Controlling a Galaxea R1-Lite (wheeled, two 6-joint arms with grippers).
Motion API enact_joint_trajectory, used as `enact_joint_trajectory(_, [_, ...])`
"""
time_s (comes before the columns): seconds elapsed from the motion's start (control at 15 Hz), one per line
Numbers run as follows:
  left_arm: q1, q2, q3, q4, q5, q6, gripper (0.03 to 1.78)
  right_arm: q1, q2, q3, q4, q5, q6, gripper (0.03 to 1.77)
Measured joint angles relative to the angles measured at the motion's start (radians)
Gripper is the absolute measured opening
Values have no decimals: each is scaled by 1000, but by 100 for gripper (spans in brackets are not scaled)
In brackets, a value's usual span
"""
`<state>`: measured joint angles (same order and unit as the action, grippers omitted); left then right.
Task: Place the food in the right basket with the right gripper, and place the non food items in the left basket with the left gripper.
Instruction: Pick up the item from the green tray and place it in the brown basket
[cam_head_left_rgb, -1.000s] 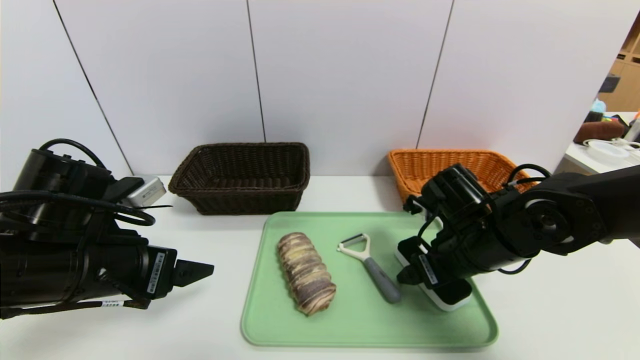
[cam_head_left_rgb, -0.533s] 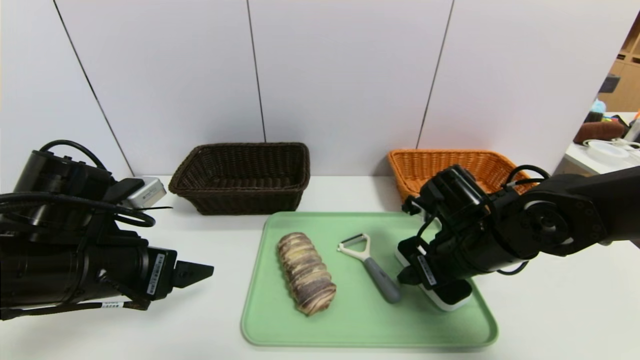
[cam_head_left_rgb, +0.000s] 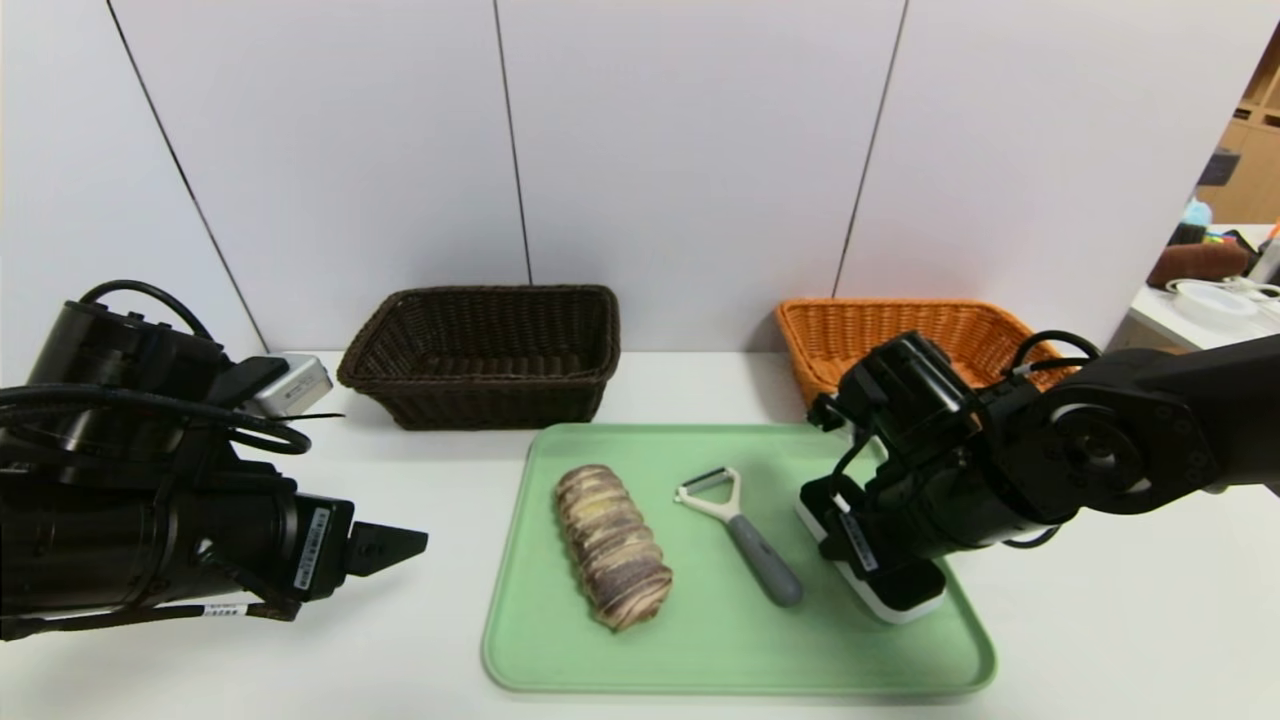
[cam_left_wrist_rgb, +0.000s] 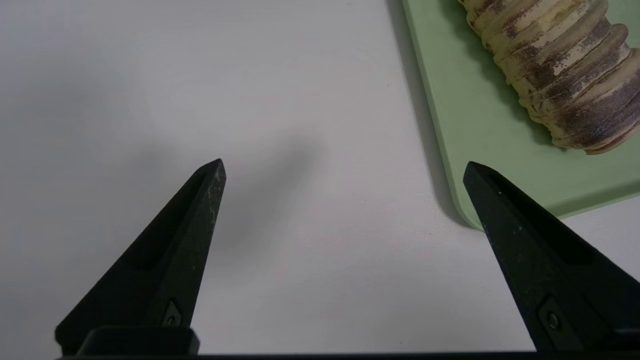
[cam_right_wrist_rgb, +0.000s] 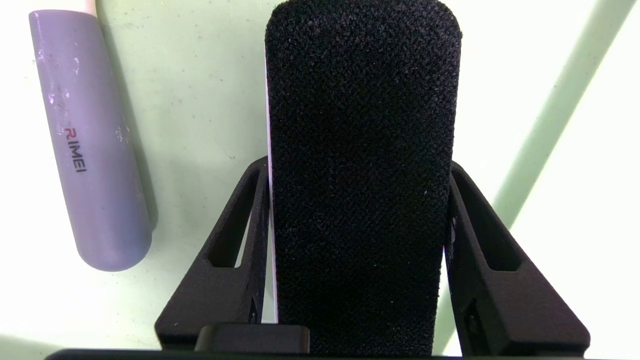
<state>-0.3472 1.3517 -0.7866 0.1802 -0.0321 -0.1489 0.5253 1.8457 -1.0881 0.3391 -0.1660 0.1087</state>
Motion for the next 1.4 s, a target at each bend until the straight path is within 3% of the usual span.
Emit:
enact_joint_trajectory(0.2, [0, -1, 0, 0, 1, -1, 169, 0, -3, 1, -2, 7, 5, 96])
enact_joint_trajectory(0.47, [0, -5, 1, 0, 1, -4, 169, 0, -31, -5, -36, 55, 9, 94])
enact_joint_trajectory(0.67, [0, -6, 8, 0, 1, -5, 169, -3, -57, -10, -98, 57, 10, 94])
enact_joint_trajectory(1.4, [0, -6, 16, 0, 3, -8, 169, -11, -61, -29, -101, 58, 10, 92])
